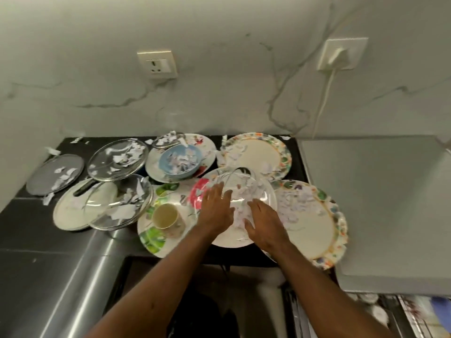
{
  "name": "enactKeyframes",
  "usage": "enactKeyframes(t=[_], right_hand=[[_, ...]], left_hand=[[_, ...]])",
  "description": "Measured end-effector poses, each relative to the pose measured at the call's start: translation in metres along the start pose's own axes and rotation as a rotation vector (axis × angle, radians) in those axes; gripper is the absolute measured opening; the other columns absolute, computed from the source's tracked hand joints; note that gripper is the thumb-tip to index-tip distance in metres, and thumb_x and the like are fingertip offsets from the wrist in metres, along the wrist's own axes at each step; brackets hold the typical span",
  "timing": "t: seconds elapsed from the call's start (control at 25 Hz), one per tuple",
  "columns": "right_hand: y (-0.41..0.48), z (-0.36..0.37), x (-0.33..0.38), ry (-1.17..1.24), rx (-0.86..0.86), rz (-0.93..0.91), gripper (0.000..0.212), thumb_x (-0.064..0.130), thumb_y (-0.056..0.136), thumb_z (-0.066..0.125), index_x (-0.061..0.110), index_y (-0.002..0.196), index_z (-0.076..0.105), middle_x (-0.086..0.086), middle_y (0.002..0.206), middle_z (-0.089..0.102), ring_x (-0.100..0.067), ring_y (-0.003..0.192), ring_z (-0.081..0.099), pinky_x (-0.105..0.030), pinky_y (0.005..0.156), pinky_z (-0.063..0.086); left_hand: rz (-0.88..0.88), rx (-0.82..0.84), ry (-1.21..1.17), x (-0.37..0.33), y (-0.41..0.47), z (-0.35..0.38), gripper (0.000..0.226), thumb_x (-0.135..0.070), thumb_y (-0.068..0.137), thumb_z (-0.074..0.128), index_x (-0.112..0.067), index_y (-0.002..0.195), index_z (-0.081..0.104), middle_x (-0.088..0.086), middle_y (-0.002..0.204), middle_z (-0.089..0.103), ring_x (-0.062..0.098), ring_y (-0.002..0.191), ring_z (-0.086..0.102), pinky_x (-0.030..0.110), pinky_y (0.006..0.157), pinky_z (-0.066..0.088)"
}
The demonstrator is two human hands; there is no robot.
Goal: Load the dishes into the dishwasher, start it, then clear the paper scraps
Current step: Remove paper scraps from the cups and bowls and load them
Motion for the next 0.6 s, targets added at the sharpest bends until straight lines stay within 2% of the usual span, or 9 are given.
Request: enactKeyframes(t=[0.12,0.2,0.24,0.32,0.4,0.48,0.56,0.6], right_hand=[[0.01,0.012,0.022,-0.037,-0.046,-0.051,0.061,0.036,0.099,0.059,0.016,0.154,0.043,-0.009,0.162,0.039,-0.026,0.149,0.035,-0.042,0.125,0.028],[0.014,0.018,0.033,-0.036,-0.065,-0.091,0.06,0.035,0.099,0.06,0.017,0.154,0.043,-0.007,0.163,0.038,-0.025,0.15,0.034,-0.045,0.125,0.03],[0.015,0.021,0.037,-0.025,-0.072,-0.114,0.06,0.033,0.099,0.06,0.016,0.154,0.044,-0.007,0.162,0.039,-0.025,0.15,0.035,-0.044,0.125,0.03],[0.017,0.026,0.044,-0.011,-0.083,-0.152,0.059,0.028,0.098,0.062,0.015,0.154,0.045,-0.008,0.16,0.042,-0.024,0.148,0.036,-0.04,0.125,0.027],[0.021,0.03,0.051,-0.006,-0.087,-0.182,0.059,0.025,0.098,0.061,0.014,0.154,0.044,-0.007,0.158,0.043,-0.023,0.147,0.037,-0.038,0.125,0.027],[0.023,0.035,0.059,0.016,-0.069,-0.203,0.059,0.025,0.099,0.059,0.016,0.155,0.042,-0.005,0.159,0.042,-0.021,0.148,0.034,-0.035,0.127,0.024],[0.026,0.037,0.066,0.061,-0.07,-0.213,0.056,0.025,0.101,0.057,0.018,0.154,0.043,-0.002,0.158,0.043,-0.017,0.149,0.034,-0.028,0.126,0.018],[0.026,0.036,0.069,0.093,-0.086,-0.214,0.053,0.024,0.102,0.057,0.019,0.153,0.045,0.0,0.157,0.044,-0.016,0.148,0.035,-0.028,0.126,0.019]], left_hand=[[-0.174,-0.095,-0.013,0.061,-0.025,-0.014,0.079,-0.053,0.096,0.059,-0.023,0.16,0.023,0.014,0.171,0.003,0.035,0.158,-0.004,0.055,0.125,-0.002],[-0.3,-0.1,-0.044,0.099,-0.046,-0.015,0.092,-0.064,0.091,0.059,-0.025,0.162,0.015,0.016,0.171,-0.004,0.036,0.158,-0.011,0.053,0.123,-0.011],[-0.364,-0.08,-0.058,0.117,-0.057,-0.013,0.101,-0.068,0.088,0.062,-0.025,0.163,0.011,0.016,0.171,-0.007,0.037,0.157,-0.012,0.053,0.122,-0.011],[-0.449,-0.03,-0.189,0.142,-0.076,-0.007,0.118,-0.063,0.078,0.078,-0.029,0.163,0.004,0.014,0.17,-0.009,0.038,0.157,-0.008,0.057,0.125,0.004],[-0.456,-0.022,-0.389,0.156,-0.083,-0.005,0.126,-0.044,0.072,0.091,-0.031,0.164,0.006,0.012,0.169,-0.001,0.038,0.156,0.006,0.056,0.123,0.021],[-0.422,-0.064,-0.506,0.165,-0.084,-0.007,0.123,-0.03,0.069,0.095,-0.026,0.163,0.015,0.013,0.164,0.016,0.035,0.149,0.024,0.049,0.118,0.031],[-0.374,-0.114,-0.522,0.168,-0.086,-0.01,0.115,-0.025,0.067,0.096,-0.023,0.159,0.027,0.01,0.156,0.03,0.033,0.14,0.038,0.045,0.11,0.04],[-0.328,-0.162,-0.493,0.167,-0.087,-0.015,0.112,-0.023,0.067,0.097,-0.023,0.157,0.031,0.009,0.153,0.034,0.033,0.135,0.042,0.044,0.107,0.043]])
Point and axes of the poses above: each hand's wrist, its own y-axis towards the middle knuckle, its own z-axis out of the palm, x = y × z, the point moved 5 cm from there along y, towards the middle knuckle
